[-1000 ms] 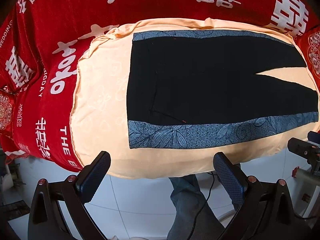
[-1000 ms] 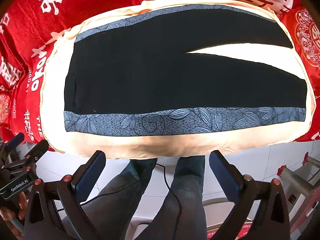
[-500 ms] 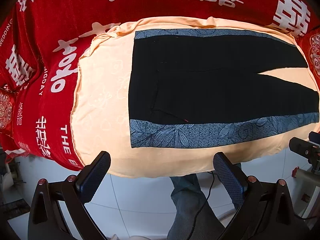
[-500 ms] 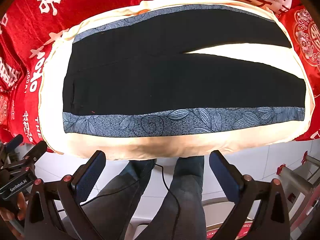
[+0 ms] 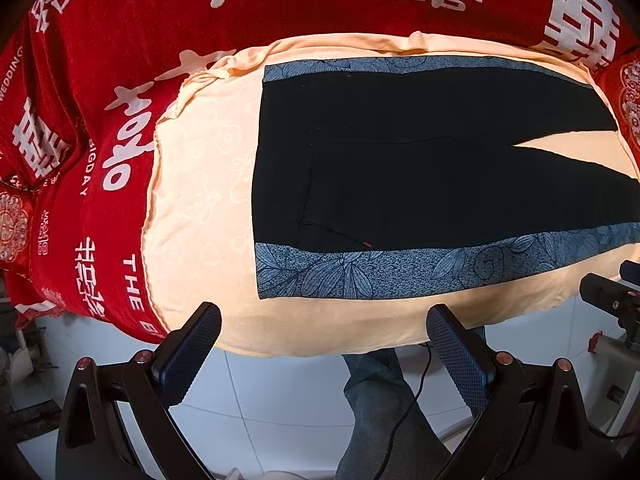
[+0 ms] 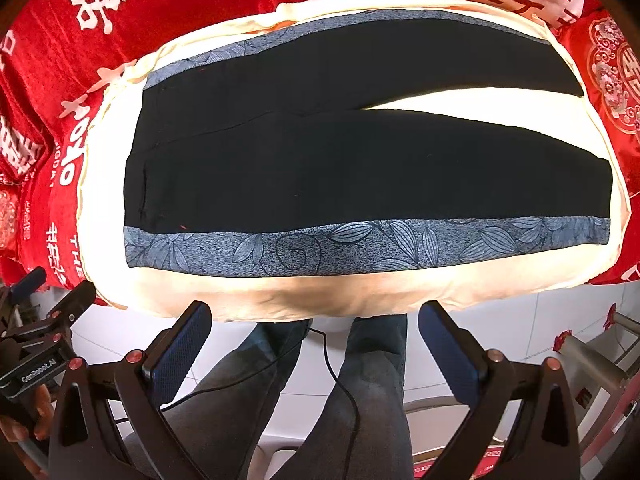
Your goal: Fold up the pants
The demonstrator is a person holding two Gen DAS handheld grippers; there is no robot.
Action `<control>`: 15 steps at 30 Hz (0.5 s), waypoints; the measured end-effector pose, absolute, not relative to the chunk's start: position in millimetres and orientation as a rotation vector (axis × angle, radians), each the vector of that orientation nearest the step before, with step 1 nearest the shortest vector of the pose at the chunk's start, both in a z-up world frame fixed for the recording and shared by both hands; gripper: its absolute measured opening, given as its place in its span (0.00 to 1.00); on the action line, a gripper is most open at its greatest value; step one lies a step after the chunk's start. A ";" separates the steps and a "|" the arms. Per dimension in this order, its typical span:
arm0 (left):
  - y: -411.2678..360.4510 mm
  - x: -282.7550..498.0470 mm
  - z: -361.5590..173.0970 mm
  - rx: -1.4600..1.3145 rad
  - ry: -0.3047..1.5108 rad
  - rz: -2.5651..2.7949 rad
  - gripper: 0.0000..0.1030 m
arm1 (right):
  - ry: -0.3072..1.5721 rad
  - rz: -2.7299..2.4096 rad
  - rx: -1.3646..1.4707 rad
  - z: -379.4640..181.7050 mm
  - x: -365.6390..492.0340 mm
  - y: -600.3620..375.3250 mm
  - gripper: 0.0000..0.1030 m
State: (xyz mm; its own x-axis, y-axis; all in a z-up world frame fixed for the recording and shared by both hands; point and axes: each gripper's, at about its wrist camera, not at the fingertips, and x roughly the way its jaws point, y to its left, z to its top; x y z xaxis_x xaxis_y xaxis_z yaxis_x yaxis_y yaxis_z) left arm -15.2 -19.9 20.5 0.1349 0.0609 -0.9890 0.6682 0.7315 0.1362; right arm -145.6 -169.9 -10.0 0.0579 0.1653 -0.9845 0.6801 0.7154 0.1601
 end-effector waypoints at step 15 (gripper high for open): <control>-44.8 -29.6 37.1 0.621 1.366 -0.418 1.00 | 1.466 -0.366 0.708 -2.4 -156.4 -196.7 1.00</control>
